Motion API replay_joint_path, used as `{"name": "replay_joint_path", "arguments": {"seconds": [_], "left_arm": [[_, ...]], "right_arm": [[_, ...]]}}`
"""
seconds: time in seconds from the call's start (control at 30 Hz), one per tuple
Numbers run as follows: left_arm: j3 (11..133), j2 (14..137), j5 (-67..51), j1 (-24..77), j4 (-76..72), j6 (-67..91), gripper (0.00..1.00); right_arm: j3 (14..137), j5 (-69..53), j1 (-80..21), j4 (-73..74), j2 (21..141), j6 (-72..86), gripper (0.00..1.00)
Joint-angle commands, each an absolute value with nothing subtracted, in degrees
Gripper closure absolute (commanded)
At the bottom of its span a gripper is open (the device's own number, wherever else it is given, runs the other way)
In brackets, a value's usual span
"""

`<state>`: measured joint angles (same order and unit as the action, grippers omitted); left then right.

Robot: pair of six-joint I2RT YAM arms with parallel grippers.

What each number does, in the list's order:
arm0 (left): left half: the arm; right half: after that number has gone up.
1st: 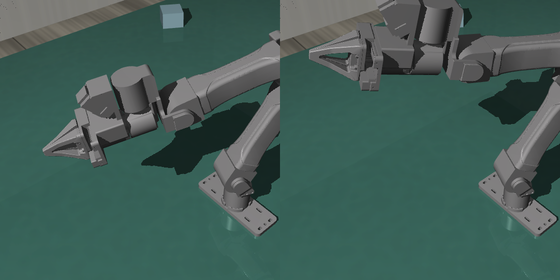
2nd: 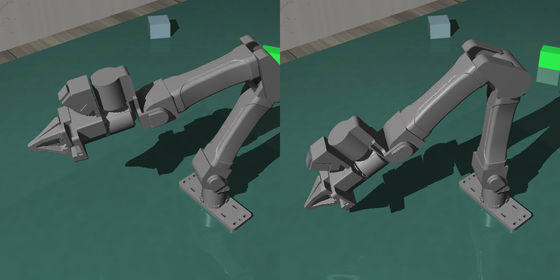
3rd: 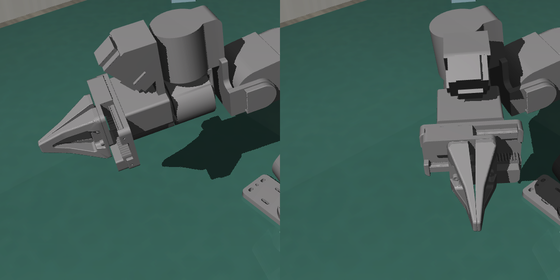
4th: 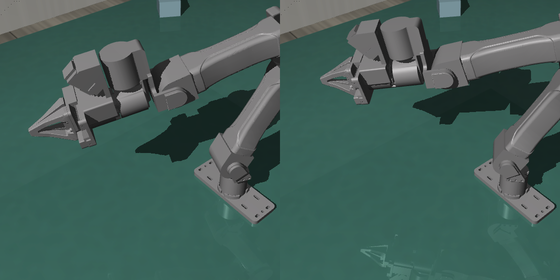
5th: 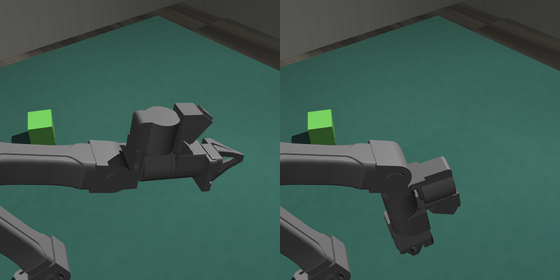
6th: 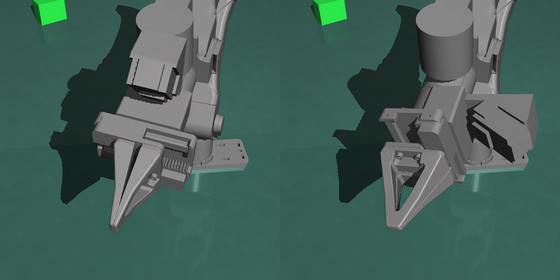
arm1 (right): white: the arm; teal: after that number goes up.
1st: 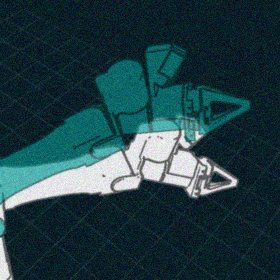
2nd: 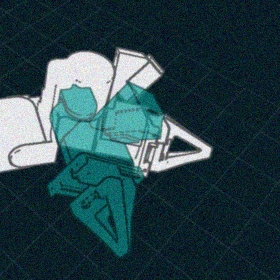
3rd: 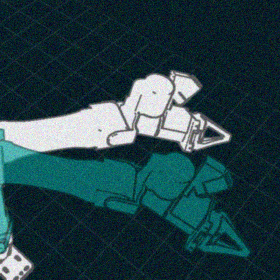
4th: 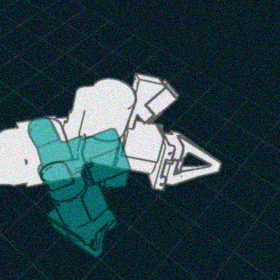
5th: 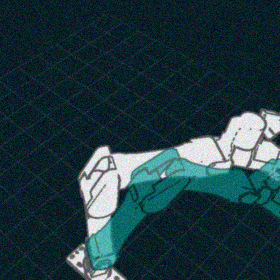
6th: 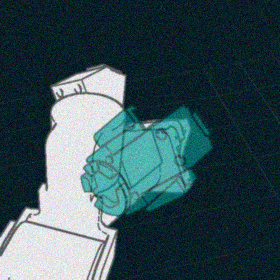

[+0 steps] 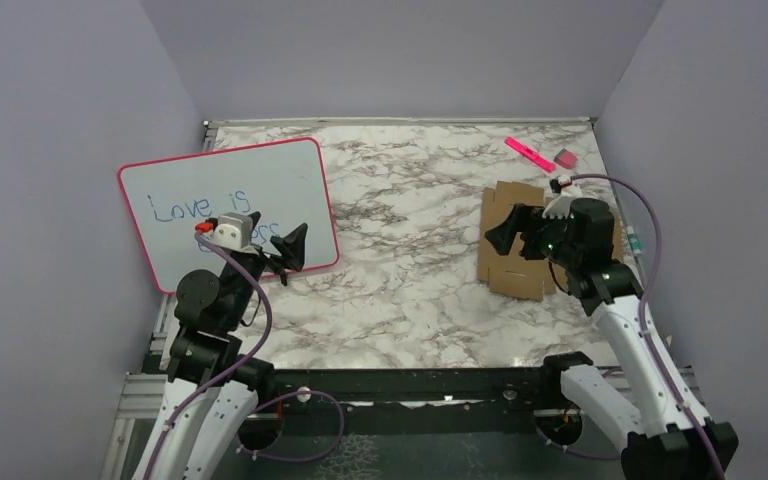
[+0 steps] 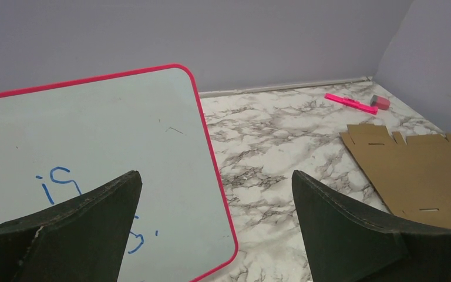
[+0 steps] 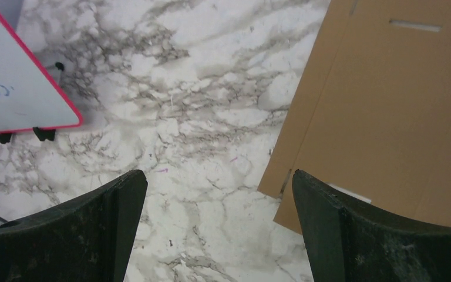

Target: Fold the paper box

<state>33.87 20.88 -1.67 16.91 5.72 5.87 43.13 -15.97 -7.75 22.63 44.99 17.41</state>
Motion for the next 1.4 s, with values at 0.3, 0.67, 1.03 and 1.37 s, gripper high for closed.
{"name": "replay_joint_path", "arguments": {"seconds": [0.3, 0.67, 1.03, 1.37], "left_arm": [[33.04, 20.05, -1.58, 18.35, 4.72, 4.31, 0.01], [32.93, 19.53, -2.02, 19.76, 4.88, 3.95, 0.01], [32.87, 19.07, -2.29, 20.57, 4.89, 3.79, 0.01], [32.86, 19.07, -2.37, 20.65, 4.89, 3.85, 0.01]], "right_arm": [[51.81, 7.97, -28.24, 35.08, 71.41, 20.44, 0.00], [50.97, 11.90, -30.26, 30.67, 81.82, 22.63, 0.00], [46.61, 11.53, -30.28, 24.45, 84.95, 26.28, 0.00], [46.49, 1.59, -32.20, 14.53, 87.52, 28.03, 0.02]]}}
